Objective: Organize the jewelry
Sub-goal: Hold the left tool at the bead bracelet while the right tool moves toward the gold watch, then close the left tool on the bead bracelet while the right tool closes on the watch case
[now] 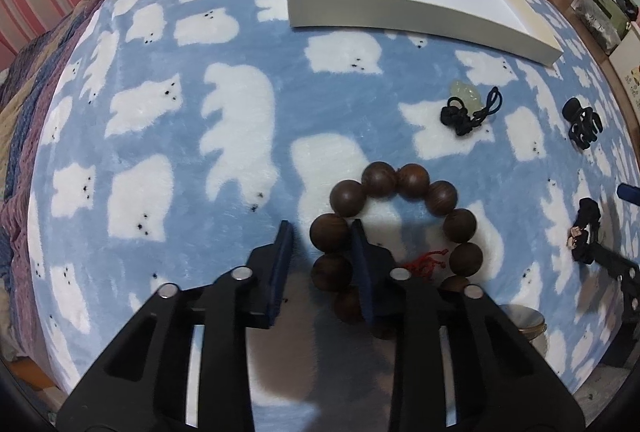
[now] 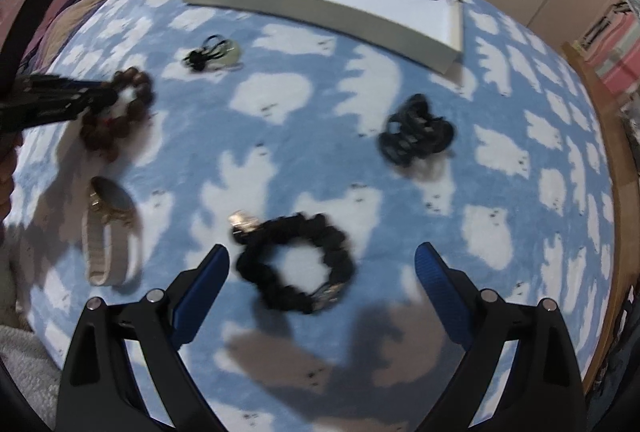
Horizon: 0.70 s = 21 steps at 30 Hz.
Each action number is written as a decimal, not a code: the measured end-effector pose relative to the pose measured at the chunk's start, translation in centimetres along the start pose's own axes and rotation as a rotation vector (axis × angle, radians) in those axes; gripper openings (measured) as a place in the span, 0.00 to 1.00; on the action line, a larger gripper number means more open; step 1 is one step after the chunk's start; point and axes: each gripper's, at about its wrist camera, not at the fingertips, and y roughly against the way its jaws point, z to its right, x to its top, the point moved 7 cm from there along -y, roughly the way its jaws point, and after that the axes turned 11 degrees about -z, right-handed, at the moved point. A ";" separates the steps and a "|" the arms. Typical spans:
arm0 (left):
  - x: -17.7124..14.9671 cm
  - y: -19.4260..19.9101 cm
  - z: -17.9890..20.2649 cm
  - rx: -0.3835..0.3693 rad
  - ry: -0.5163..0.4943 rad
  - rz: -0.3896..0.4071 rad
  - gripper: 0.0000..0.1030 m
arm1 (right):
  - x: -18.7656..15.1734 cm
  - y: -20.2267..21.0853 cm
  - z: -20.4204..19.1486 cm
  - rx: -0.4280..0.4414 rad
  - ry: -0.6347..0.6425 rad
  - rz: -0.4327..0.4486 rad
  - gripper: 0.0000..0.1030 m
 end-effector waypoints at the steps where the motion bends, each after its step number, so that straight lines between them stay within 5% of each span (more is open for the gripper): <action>1: 0.0 0.0 0.0 -0.005 -0.002 -0.001 0.25 | -0.1 0.0 -0.5 0.005 0.013 -0.007 0.88; 3: 0.0 0.0 -0.1 -0.012 -0.004 0.001 0.25 | -0.2 -0.1 -1.7 0.003 0.048 -0.028 0.80; 21: 0.4 0.0 0.4 0.033 -0.076 0.002 0.25 | 0.9 -0.3 -11.4 0.064 0.285 -0.167 0.64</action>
